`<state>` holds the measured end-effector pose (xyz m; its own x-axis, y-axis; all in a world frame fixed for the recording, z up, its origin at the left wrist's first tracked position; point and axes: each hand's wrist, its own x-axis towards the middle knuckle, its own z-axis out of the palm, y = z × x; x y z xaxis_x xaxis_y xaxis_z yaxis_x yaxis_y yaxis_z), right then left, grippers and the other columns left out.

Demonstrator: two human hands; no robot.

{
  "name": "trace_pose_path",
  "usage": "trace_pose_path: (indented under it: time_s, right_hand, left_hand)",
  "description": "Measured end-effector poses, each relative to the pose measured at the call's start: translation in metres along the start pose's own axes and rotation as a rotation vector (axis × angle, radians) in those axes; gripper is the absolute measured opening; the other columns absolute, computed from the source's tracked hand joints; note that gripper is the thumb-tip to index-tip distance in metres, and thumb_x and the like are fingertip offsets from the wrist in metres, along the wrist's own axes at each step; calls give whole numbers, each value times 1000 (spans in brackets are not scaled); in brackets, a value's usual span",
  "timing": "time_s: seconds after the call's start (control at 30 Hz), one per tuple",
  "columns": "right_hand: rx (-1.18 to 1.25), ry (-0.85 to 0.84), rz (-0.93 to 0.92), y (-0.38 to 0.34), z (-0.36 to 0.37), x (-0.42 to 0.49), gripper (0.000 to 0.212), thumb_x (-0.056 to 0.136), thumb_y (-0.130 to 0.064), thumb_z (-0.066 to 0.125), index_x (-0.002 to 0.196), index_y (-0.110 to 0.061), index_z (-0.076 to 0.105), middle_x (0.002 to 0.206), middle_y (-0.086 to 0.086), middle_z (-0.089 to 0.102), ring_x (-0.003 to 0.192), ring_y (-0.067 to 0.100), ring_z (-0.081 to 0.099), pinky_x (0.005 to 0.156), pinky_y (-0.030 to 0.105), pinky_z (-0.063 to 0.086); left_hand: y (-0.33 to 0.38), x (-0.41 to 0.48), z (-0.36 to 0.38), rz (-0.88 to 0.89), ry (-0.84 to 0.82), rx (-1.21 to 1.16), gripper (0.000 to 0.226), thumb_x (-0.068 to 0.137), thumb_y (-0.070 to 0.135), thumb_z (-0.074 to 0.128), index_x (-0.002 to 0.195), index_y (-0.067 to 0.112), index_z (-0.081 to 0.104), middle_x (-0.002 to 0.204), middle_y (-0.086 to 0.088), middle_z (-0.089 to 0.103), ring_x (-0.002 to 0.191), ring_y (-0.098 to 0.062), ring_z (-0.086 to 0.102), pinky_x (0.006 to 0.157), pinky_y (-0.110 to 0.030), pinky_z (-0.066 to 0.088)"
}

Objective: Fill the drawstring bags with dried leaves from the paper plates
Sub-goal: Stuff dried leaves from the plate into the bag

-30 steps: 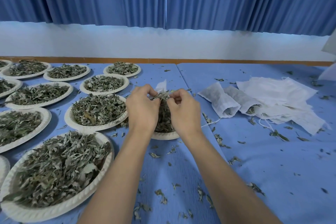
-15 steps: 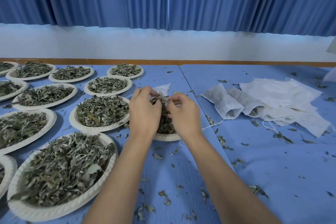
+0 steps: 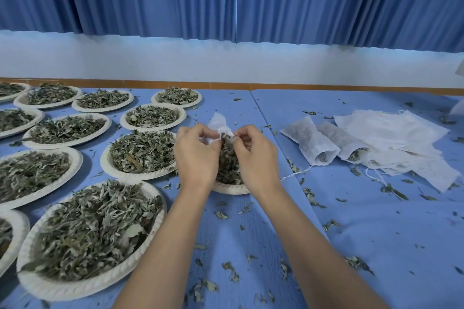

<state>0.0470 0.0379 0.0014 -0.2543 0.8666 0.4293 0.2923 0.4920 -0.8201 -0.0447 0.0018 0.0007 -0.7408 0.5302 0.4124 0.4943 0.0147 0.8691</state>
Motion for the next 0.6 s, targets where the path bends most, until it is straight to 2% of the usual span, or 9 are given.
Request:
trace_pose_path:
  time_s: [0.1,0.23,0.33,0.4,0.43,0.5,0.53,0.6]
  right_hand:
    - [-43,-16,-82,-3,2,-3,6,90,-15,54,85,-15,58,81,-4,62,78,13,56,69,29,42]
    - [-67,2,-54,-1,1,0,6,90,-14,55,87,-16,59,80,-4,63,79,14,58,71,29,44]
    - [48,19,46,4,-4,6,9,92,-11,54,92,-12,63,84,0,66,86,20,64,81,36,52]
    - [119,24,103,7,-7,9,9,94,-11,54,90,-15,61,79,-5,62,80,19,66,76,41,57]
    - [154,28,132,8,-8,9,10,94,-11,54,88,-17,60,77,-7,60,74,16,66,72,38,58]
    - [225,27,182,8,-8,10,13,94,-10,55,85,-17,58,75,-6,58,66,11,64,68,32,59]
    - [251,24,199,9,-8,11,11,94,-9,55,85,-15,59,76,-4,59,66,12,64,68,31,59]
    - [250,18,200,9,-9,12,10,93,-9,55,87,-14,60,76,-4,61,71,16,67,72,34,59]
  left_hand:
    - [0,0,1,3,60,33,25,77,-4,62,70,19,57,80,8,41,65,1,44,60,-14,31]
    - [0,1,3,49,50,76,21,77,-2,60,75,18,58,92,1,48,68,-5,42,63,-16,26]
    - [0,3,3,35,-82,-31,16,79,4,65,82,19,61,100,1,60,79,-3,50,68,-11,33]
    - [2,3,0,-52,-189,-165,13,84,10,65,89,21,62,104,6,63,90,-2,56,75,-14,40]
    - [3,4,-2,-92,-243,-218,14,86,10,63,93,23,62,104,7,63,89,2,58,74,-16,44]
    - [5,4,-6,-106,-371,-301,30,84,2,61,105,23,59,102,12,60,78,14,58,64,-10,46]
    - [6,4,-8,-77,-421,-311,39,82,-1,62,112,23,56,104,15,58,79,17,56,64,-7,46]
    - [7,3,-8,0,-436,-238,49,78,6,71,118,28,54,113,14,55,97,11,54,79,-11,45]
